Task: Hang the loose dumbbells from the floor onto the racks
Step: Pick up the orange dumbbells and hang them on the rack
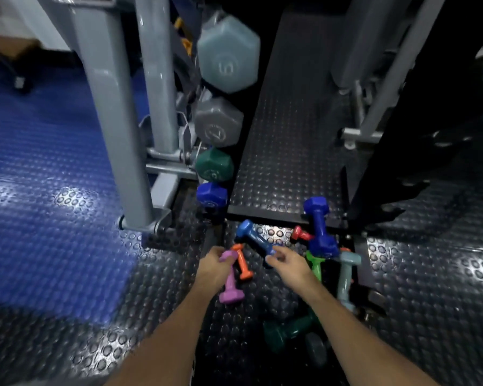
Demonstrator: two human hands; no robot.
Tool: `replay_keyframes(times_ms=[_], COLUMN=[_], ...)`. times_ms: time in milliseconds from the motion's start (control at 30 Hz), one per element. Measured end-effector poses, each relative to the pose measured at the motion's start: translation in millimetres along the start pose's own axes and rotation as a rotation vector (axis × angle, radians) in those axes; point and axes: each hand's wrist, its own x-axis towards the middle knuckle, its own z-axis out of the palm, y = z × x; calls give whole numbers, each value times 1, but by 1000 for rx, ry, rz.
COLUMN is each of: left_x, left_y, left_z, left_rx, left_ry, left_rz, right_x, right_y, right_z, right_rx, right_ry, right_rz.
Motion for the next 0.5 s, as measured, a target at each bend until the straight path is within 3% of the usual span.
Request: replay_keyframes(times_ms=[200, 500], left_x=[77, 155], left_y=[-35, -45], left_z=[44, 78], left_rx=[239, 492], left_ry=[-34, -23], left_rz=[72, 190], right_x=[61, 122], right_y=[64, 105], right_z=[61, 114], right_rx=[124, 317], right_ry=[-48, -60], right_rz=[177, 292])
